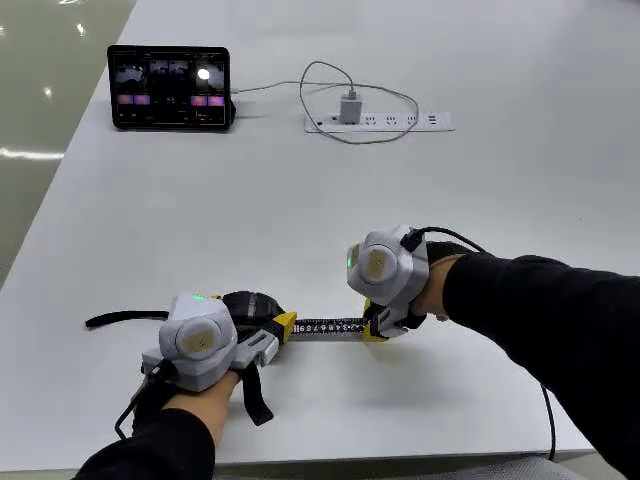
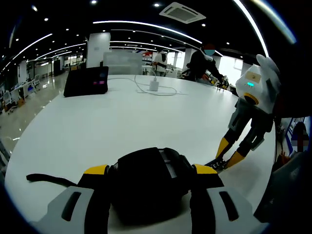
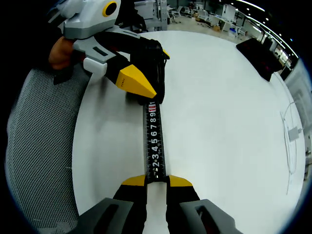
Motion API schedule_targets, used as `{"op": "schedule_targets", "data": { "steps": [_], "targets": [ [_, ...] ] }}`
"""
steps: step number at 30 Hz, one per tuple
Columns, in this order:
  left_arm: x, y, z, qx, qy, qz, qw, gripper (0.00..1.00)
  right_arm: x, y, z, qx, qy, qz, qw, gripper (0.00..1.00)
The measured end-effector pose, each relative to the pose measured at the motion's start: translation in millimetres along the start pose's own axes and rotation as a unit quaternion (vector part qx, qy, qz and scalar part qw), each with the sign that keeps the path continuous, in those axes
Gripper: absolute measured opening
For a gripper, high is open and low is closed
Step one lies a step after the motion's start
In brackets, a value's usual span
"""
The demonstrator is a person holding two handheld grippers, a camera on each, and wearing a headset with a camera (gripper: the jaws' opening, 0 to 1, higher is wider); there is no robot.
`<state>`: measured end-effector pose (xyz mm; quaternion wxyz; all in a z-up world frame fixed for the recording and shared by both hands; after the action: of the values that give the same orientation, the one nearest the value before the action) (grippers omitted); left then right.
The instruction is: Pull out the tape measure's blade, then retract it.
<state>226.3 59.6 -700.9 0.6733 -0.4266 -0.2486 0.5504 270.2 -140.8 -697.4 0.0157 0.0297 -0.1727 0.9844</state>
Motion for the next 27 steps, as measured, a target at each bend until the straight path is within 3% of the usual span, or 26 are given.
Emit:
{"op": "schedule_targets", "data": {
  "steps": [27],
  "targets": [
    [-1.1,0.3,0.3,0.003,-0.002,-0.015,0.9999,0.62,-1.5,-13.9,-5.6,-0.006,0.001,0.004,1.0,0.1]
  ]
}}
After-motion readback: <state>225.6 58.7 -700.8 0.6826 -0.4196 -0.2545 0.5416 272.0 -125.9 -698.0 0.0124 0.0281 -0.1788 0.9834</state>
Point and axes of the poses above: the centre of the closed fingertips' face, and the gripper's own axes: z roughly backward along the fingers, x roughly to its left, y roughly out of its underside, the point moved 9 cm from there along z, roughly backward along the fingers, and after that the axes turned 1 degree about z, right-handed, at the moved point
